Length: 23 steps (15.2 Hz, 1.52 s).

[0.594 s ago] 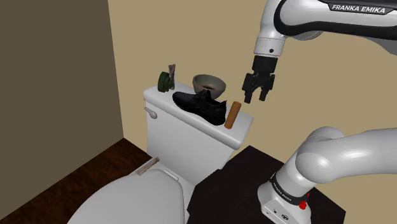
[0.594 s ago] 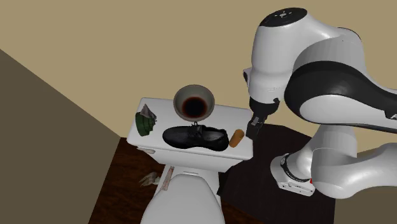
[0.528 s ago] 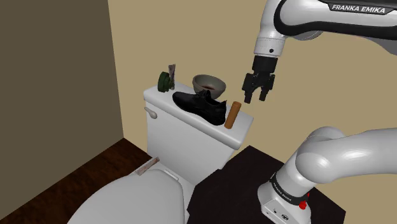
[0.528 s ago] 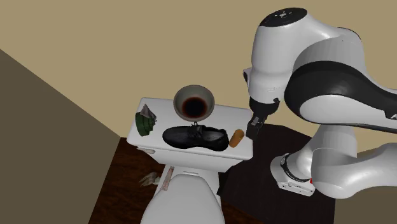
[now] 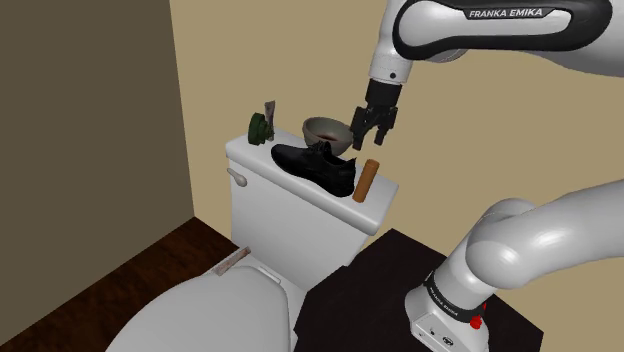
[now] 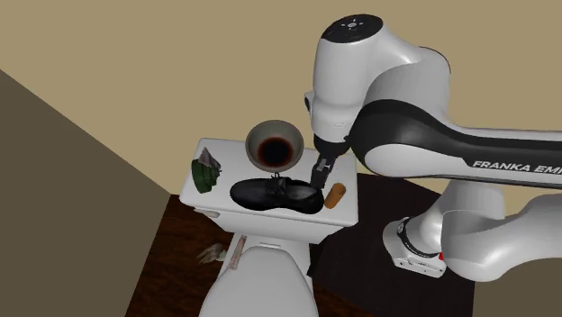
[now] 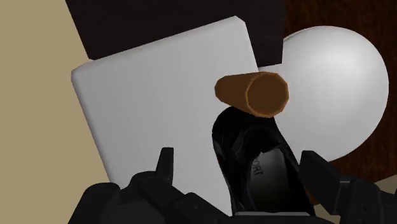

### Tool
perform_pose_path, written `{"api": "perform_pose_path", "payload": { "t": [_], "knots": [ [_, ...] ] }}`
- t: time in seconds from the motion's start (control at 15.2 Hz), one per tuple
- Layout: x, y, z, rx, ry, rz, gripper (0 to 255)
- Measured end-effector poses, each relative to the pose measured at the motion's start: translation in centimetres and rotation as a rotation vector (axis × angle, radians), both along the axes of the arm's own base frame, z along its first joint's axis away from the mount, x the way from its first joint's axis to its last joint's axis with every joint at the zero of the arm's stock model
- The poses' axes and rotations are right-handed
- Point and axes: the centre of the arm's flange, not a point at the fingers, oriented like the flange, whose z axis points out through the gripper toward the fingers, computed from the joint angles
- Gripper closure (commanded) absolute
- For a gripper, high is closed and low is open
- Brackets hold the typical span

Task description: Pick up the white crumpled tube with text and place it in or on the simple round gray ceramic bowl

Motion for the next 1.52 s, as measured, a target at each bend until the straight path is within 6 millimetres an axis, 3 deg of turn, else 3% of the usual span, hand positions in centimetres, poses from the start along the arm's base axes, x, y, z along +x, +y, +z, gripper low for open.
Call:
{"api": "perform_pose_path", "payload": {
  "t": [0.33, 0.92, 1.52],
  "knots": [
    [4.9, 1.3, -0.3, -0.025, -0.097, 0.078, 0],
    [13.3, 5.4, 0.8, -0.069, -0.272, 0.219, 0],
    [21.4, 11.1, 2.8, -0.112, -0.445, 0.359, 0]
  ]
}}
